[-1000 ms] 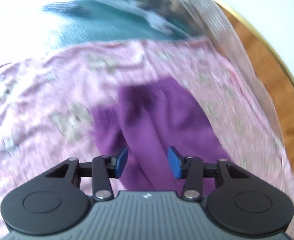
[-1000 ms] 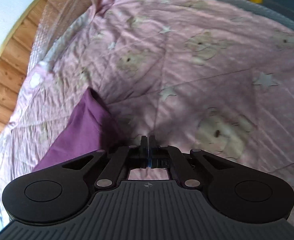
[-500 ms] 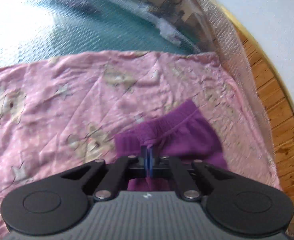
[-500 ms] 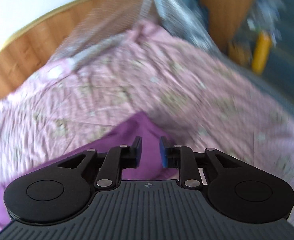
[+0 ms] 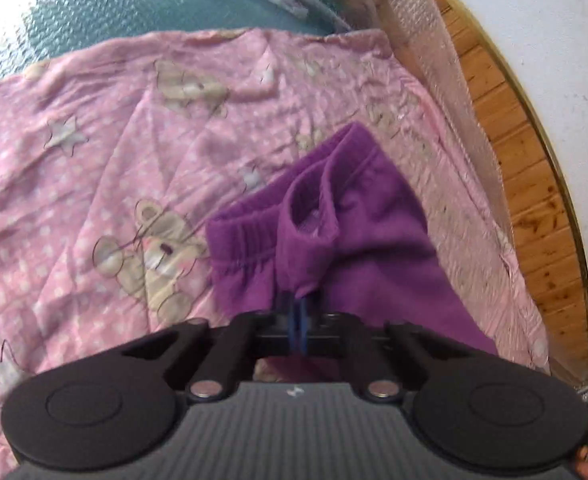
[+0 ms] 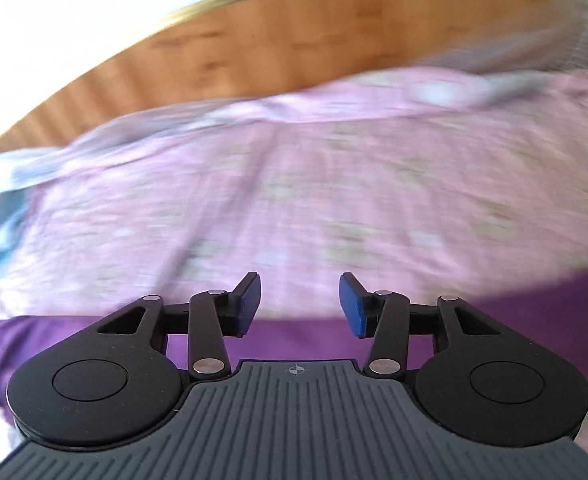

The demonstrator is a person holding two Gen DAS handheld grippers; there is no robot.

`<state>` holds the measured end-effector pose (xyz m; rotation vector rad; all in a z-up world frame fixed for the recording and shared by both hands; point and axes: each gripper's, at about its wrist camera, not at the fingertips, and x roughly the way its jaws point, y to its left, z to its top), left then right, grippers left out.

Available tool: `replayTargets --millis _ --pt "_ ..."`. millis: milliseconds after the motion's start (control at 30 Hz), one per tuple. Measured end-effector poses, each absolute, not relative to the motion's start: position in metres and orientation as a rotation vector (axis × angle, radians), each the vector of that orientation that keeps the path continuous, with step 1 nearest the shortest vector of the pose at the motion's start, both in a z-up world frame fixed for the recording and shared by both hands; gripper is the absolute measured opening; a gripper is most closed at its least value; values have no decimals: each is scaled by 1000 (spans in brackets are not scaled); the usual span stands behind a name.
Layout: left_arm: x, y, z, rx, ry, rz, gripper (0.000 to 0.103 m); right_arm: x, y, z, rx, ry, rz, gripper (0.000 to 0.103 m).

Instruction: Fold clothes

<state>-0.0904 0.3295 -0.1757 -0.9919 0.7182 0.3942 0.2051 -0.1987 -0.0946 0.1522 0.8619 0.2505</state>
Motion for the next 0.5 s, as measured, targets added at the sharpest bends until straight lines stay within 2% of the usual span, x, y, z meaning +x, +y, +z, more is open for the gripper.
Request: replayTargets --millis 100,167,233,267,333,367,467,500 --pt "-100 330 -187 -981 778 356 2 226 -130 -100 93 912 440 66" --pt "-102 333 -191 -979 801 339 3 236 -89 -109 21 942 538 70" --pt "-100 336 -185 -943 830 310 4 246 -57 -126 -57 982 591 70" --pt "-100 337 -182 -925 844 295 9 252 -46 -134 -93 994 598 70" --pt "-103 347 -171 -892 855 275 18 264 -31 -150 -134 1037 619 62" --pt "-106 354 -163 -877 855 268 28 270 -27 -158 -139 1066 627 53" --pt "-115 376 -138 -830 854 247 36 275 -25 -175 -158 1145 693 12" --pt "-117 384 -130 -815 850 245 41 272 -25 -178 -179 1149 716 10"
